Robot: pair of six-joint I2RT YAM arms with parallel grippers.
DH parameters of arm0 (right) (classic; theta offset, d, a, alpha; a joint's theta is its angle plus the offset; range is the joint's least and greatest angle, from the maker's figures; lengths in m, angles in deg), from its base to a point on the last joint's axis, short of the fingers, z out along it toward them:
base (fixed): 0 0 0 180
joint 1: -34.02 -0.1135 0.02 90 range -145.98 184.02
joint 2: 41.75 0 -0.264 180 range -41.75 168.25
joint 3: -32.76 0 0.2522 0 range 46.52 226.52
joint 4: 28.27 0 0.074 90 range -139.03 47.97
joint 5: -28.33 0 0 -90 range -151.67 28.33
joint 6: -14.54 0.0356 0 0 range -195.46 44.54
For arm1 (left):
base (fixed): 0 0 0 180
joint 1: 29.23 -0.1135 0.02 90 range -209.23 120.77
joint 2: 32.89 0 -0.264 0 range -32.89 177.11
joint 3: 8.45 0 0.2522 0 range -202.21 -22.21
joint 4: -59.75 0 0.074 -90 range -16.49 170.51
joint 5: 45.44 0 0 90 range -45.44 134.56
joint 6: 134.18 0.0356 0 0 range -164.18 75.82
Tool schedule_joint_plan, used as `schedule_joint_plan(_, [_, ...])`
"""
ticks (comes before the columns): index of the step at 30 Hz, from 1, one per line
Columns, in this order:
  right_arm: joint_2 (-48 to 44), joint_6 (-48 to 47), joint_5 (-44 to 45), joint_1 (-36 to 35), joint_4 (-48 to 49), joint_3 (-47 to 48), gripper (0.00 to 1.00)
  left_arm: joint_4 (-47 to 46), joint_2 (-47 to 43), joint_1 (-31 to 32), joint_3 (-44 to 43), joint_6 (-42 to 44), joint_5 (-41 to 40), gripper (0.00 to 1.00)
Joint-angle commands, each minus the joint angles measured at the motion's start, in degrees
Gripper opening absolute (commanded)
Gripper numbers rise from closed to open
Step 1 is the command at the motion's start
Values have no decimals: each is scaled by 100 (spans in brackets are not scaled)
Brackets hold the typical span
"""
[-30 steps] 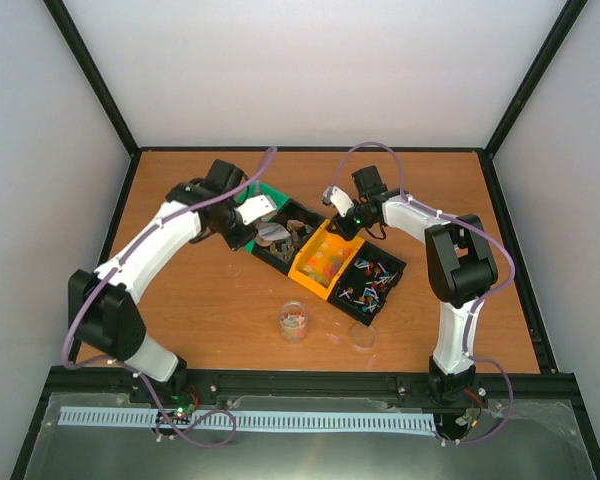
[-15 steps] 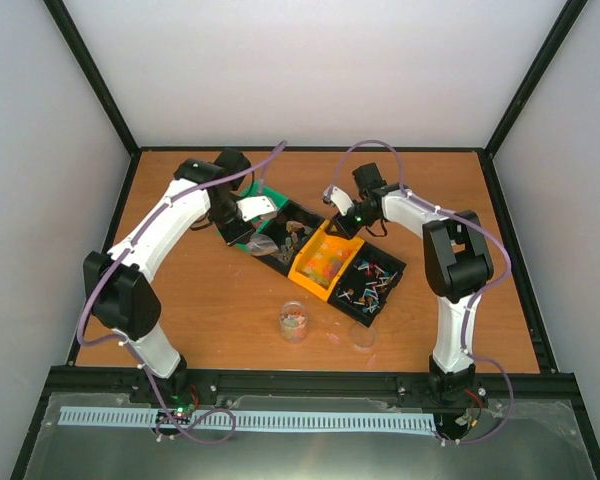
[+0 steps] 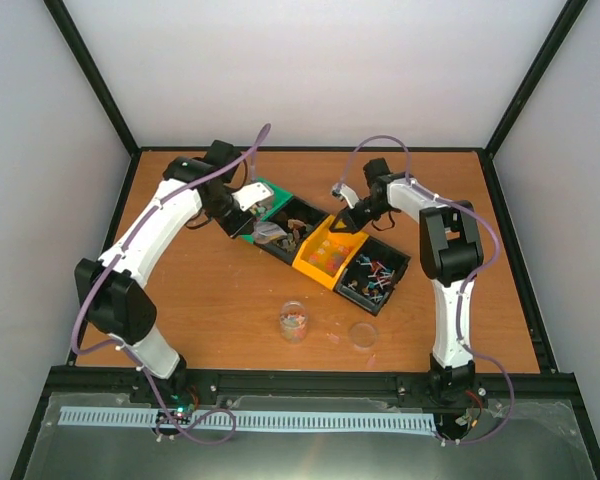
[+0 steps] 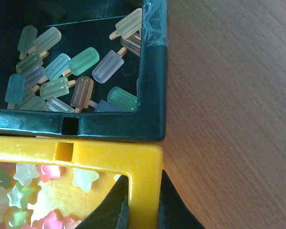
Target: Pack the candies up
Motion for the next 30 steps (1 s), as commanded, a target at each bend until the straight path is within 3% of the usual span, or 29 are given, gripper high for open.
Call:
schedule_joint_plan(1, [650,164,-1481,524,-1037,444,3,-292,-305,-41,-281,-446,396,1])
schedule_joint_plan(4, [927,182,-1919,732,-1289,675,3,-301,-325,-58,-293,-555,458,1])
schedule_joint_plan(11, [875,31,-1734,784,-1253,604,3,-303,-347,-108,-295,-738,477,1])
schedule_joint_plan(21, [-439,602,-472,692,586,-542,3,143,-37,-64,-659,-199,-154,1])
schedule_joint_plan(30, [-1051,921,280,329,1455,-1227,3,93,320,650,-634,190,-1462,1])
